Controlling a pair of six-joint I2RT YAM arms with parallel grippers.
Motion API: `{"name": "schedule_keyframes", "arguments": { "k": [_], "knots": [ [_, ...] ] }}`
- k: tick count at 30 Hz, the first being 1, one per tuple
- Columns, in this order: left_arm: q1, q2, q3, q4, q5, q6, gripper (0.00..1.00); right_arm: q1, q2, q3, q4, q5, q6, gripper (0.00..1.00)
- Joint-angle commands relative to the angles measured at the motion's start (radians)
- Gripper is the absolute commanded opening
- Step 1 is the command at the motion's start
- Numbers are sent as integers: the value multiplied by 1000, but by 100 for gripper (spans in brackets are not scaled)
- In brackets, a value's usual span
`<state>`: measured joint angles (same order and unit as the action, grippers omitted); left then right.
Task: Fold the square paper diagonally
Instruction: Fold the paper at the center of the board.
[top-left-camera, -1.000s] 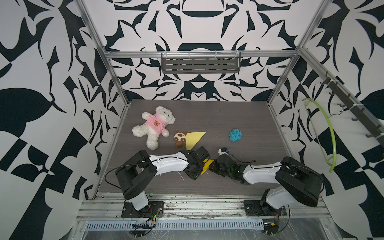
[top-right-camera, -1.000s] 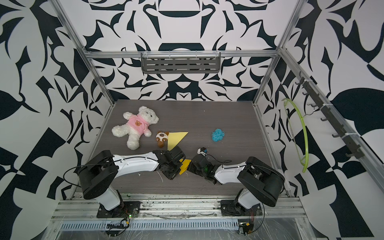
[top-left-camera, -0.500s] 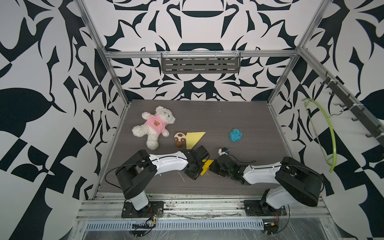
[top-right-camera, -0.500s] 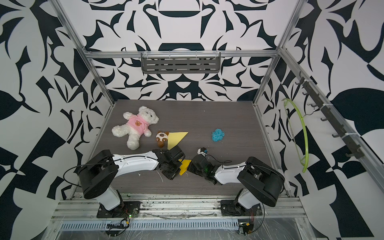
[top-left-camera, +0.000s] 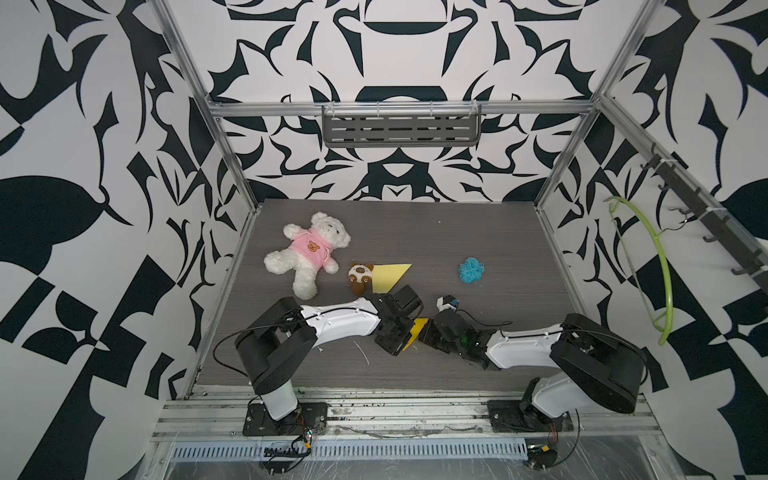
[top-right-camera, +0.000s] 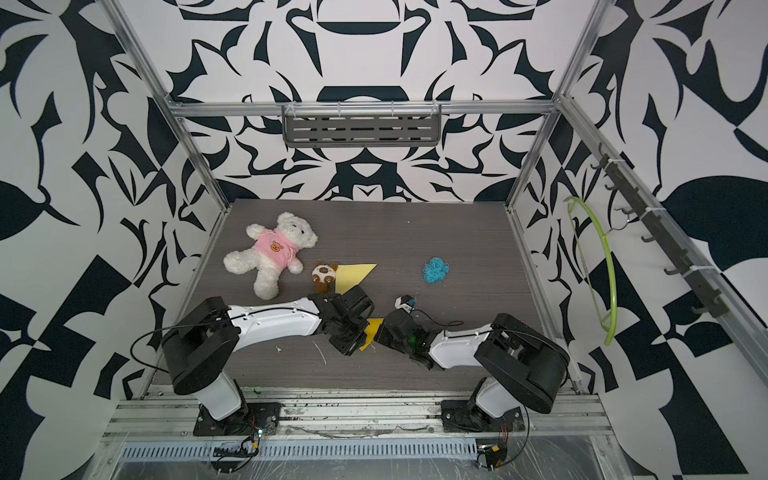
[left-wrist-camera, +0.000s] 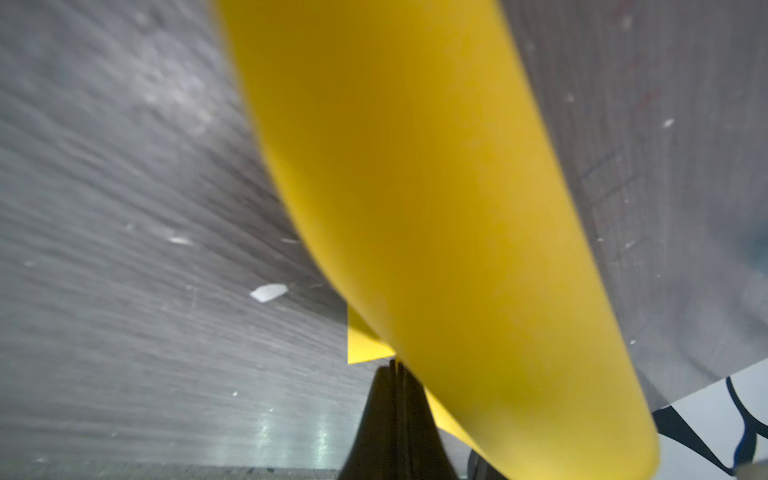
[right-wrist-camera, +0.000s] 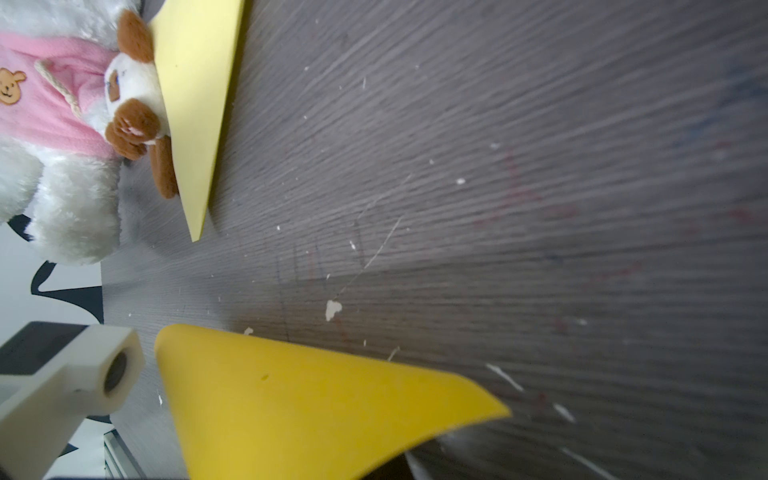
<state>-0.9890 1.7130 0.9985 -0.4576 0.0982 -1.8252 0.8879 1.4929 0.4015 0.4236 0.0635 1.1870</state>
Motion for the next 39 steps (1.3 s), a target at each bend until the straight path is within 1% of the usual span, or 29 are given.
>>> {"name": "schedule_keyframes", "arguments": {
  "k": [1,6,12,24,29,39],
  "knots": [
    [-7,21,9,-62,31,9,0,6,31,-46,-163,15,-2,1],
    [-8,28,12,-103,43,12,0,7,36,-48,-158,15,-1,1],
    [-8,28,21,-134,24,15,0,9,36,-47,-155,15,2,1],
    [-8,36,60,-120,29,3,0,9,40,-50,-152,15,5,1],
    [-12,48,73,-117,48,-11,0,11,47,-50,-144,13,7,1],
    [-22,69,47,-128,79,-18,0,13,44,-56,-143,16,12,1]
  ]
}}
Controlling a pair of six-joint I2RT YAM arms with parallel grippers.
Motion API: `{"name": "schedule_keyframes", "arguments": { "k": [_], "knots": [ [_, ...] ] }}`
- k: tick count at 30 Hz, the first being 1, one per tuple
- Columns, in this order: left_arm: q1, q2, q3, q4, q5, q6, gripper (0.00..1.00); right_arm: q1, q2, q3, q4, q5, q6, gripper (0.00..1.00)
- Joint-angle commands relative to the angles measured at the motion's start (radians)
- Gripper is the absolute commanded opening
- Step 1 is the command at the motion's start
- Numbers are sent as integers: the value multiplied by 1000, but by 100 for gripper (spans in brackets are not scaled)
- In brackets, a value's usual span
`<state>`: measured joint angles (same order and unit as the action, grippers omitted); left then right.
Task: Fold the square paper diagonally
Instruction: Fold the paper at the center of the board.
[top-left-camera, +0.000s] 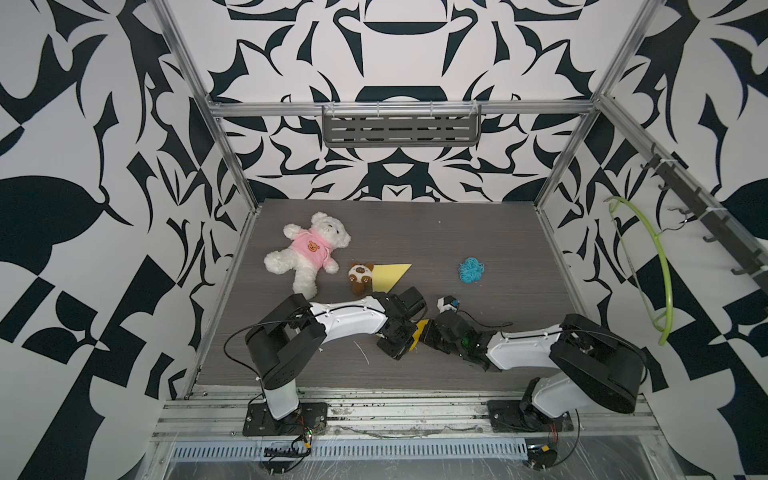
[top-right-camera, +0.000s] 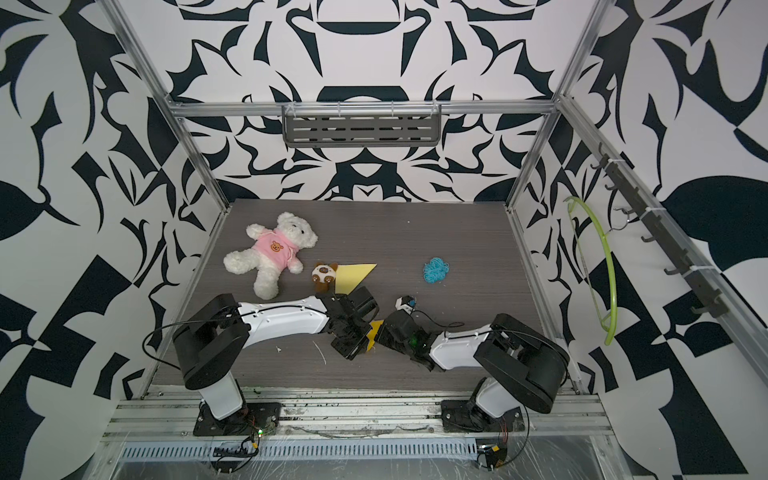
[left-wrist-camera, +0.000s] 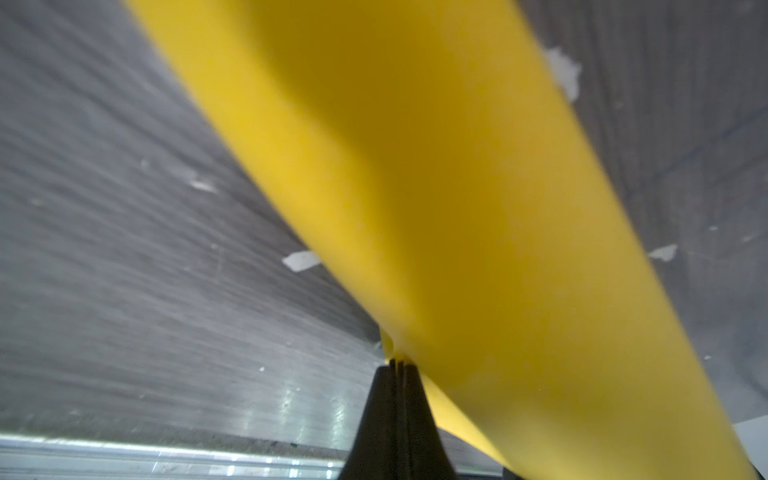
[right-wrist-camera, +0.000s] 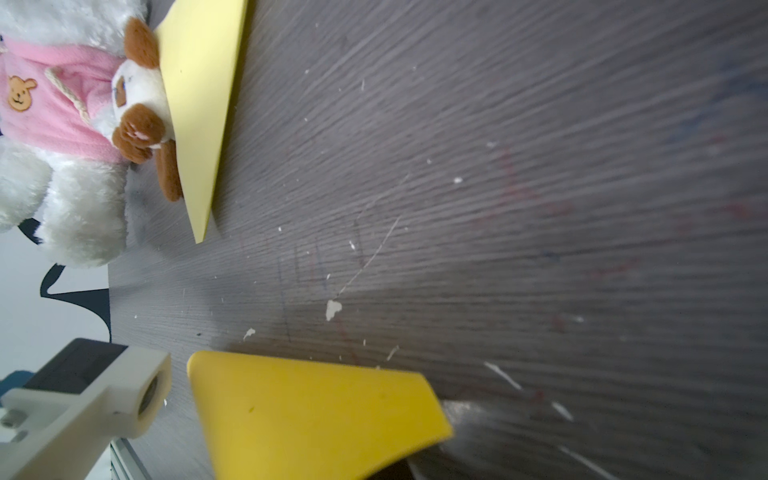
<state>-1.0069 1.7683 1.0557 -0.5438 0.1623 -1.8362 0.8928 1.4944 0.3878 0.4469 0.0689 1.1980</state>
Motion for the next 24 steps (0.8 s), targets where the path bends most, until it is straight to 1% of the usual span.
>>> {"name": "schedule_keyframes", "arguments": {
  "k": [1,8,20,24],
  "knots": [
    [-4,16,-7,-45,16,-5,0,8,43,-43,-166,11,0,1],
    [-4,18,0,-88,-13,5,0,8,40,-42,-168,12,0,1],
    [-2,50,44,-105,-32,27,0,8,36,-40,-174,11,-4,1],
    [-2,54,37,-111,-40,31,0,8,38,-39,-173,11,-3,1]
  ]
}}
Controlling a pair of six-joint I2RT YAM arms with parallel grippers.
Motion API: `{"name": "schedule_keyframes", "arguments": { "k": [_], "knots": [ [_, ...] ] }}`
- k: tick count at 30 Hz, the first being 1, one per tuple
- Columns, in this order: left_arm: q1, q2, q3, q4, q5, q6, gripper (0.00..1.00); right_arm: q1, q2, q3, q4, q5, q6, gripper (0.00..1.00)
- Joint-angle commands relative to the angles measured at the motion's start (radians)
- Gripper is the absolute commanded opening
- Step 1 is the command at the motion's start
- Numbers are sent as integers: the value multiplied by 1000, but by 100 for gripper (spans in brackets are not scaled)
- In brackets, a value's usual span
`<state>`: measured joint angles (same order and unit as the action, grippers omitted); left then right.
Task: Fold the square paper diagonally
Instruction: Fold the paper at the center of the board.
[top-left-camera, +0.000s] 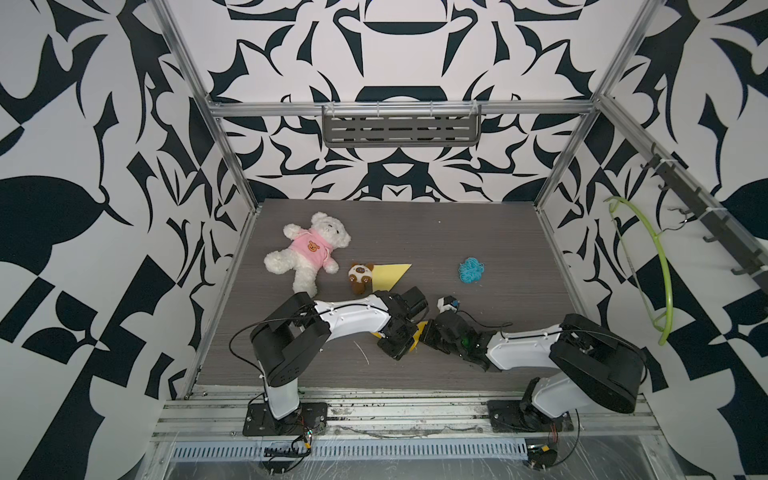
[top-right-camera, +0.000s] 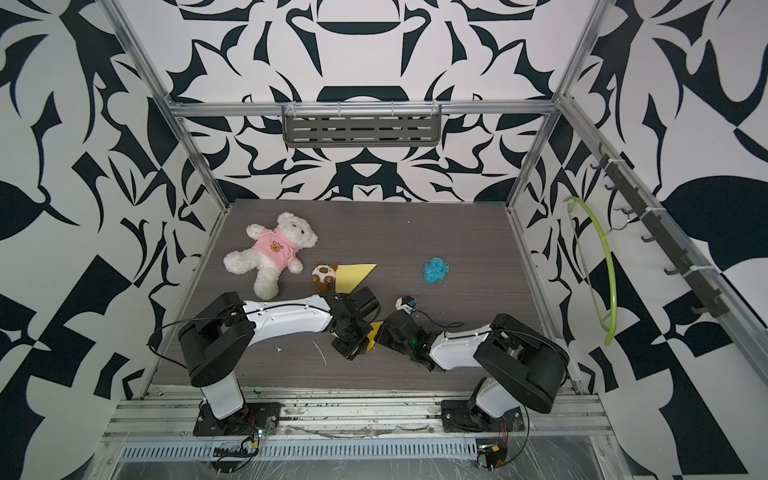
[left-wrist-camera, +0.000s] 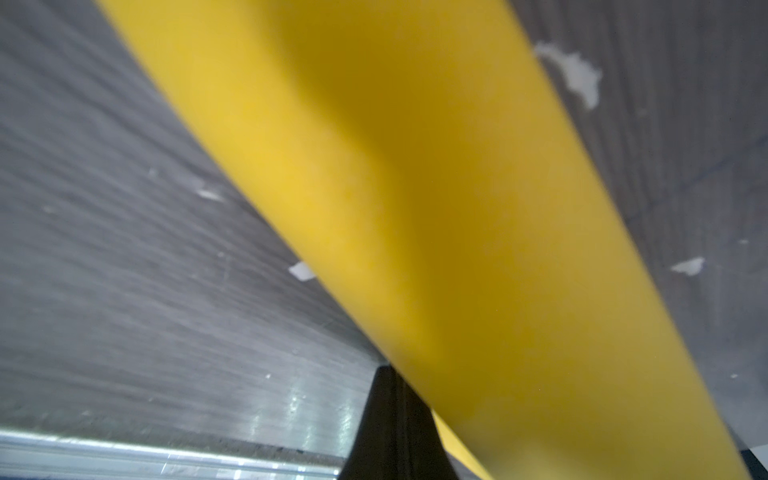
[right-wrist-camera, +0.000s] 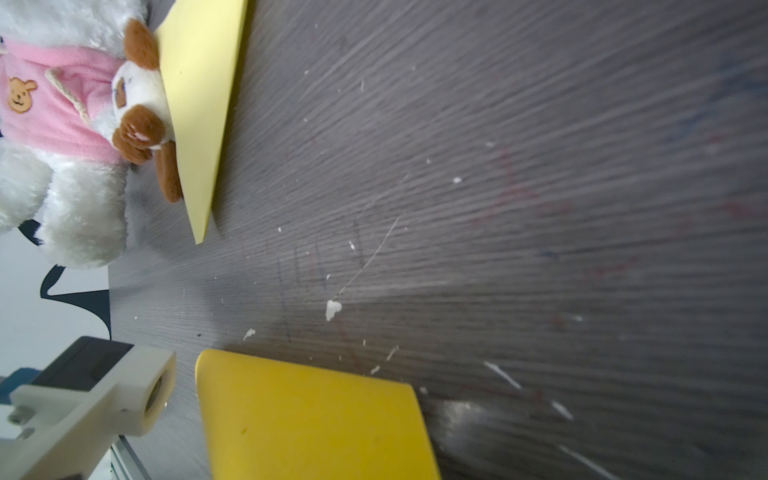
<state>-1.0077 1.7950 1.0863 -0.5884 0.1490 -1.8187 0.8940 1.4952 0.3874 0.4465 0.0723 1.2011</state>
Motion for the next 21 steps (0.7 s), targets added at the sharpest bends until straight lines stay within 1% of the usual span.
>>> {"name": "schedule_keyframes", "arguments": {
  "k": [1,6,13,21],
  "knots": [
    [-2,26,6,-71,-33,12,0,6,38,-38,-172,6,-7,1],
    [-2,30,9,-80,-55,12,0,6,37,-39,-167,-4,-9,4],
    [1,17,20,-81,-92,22,0,10,28,-51,-173,1,-3,5],
    [1,33,20,-55,-65,30,0,10,35,-49,-173,1,-1,5]
  ]
}}
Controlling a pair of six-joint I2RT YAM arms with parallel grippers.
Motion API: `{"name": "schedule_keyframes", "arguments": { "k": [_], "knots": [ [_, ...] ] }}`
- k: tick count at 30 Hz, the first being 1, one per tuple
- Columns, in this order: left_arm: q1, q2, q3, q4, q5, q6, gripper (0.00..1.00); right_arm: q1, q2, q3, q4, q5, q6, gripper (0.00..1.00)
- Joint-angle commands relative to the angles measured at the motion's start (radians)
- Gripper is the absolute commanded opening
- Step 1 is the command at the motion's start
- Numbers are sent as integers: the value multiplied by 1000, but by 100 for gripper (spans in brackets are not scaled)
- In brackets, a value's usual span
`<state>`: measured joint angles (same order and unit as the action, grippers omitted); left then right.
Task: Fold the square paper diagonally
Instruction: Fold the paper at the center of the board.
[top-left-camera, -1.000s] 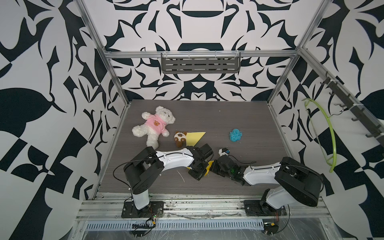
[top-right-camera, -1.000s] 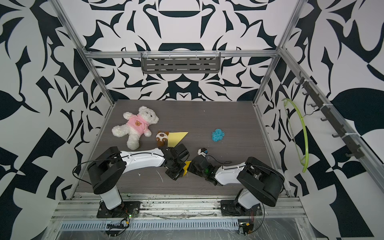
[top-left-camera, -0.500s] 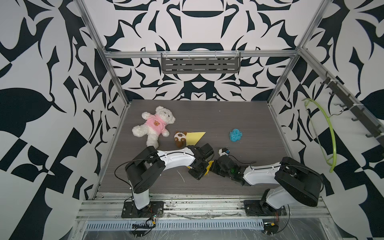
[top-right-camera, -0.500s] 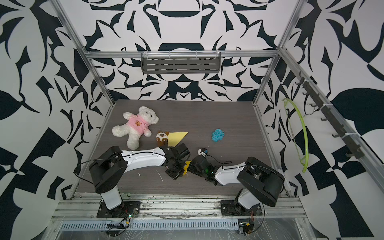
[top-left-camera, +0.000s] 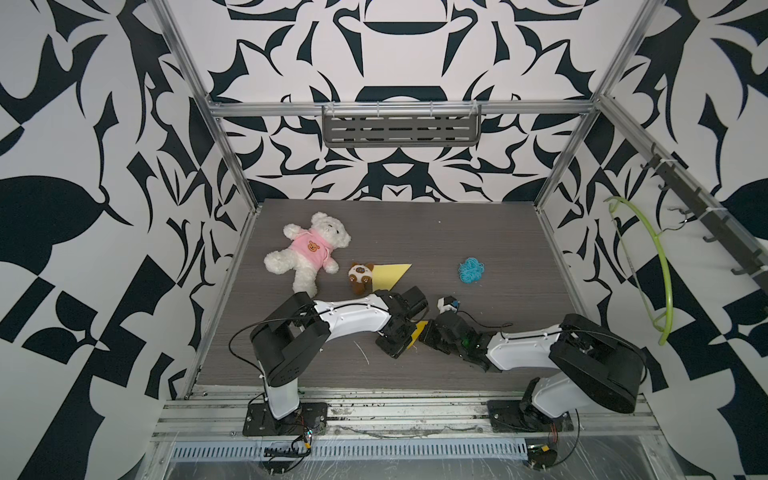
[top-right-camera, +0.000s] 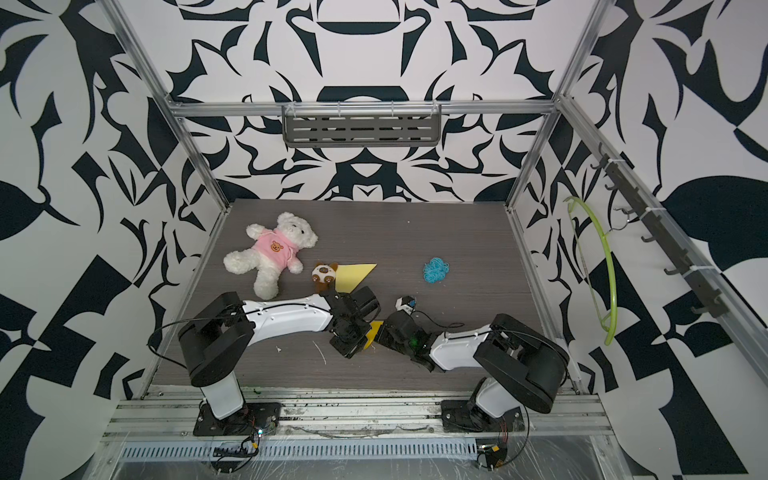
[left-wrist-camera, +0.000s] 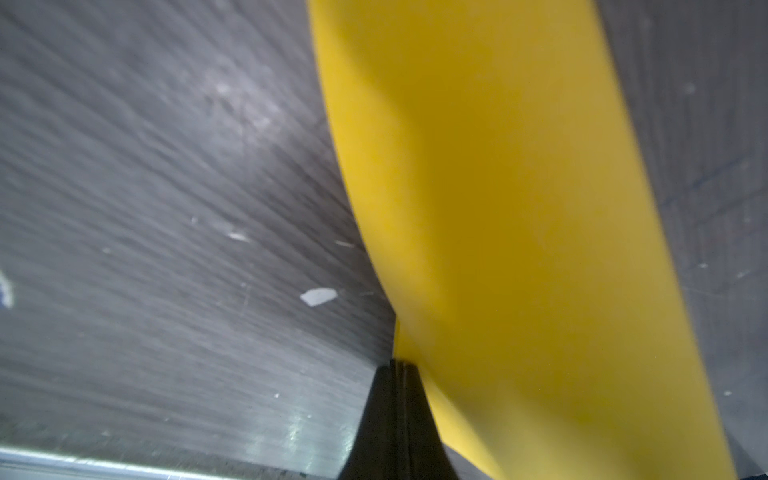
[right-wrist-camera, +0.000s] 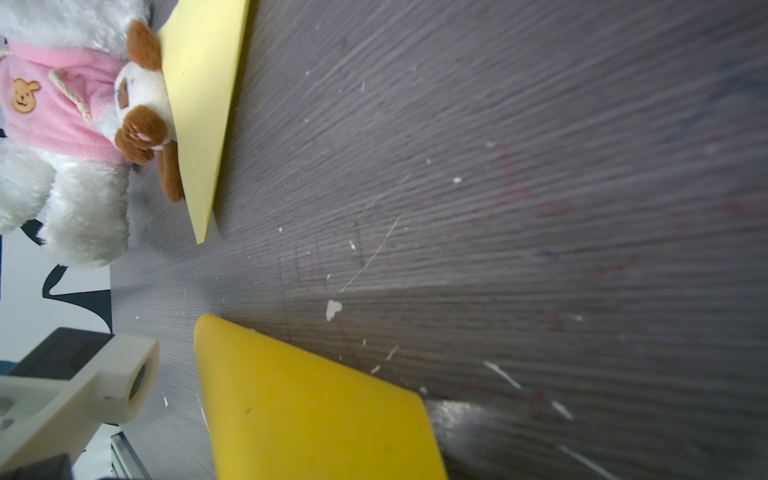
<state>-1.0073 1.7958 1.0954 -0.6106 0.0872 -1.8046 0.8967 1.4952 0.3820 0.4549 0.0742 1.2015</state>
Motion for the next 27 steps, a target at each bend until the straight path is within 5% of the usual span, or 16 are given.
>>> {"name": "schedule_keyframes", "arguments": {
  "k": [1,27],
  "knots": [
    [1,34,12,-34,-4,17,0,7,36,-43,-181,-1,-1,5],
    [13,18,37,-59,-49,71,0,11,48,-52,-163,1,4,5]
  ]
}}
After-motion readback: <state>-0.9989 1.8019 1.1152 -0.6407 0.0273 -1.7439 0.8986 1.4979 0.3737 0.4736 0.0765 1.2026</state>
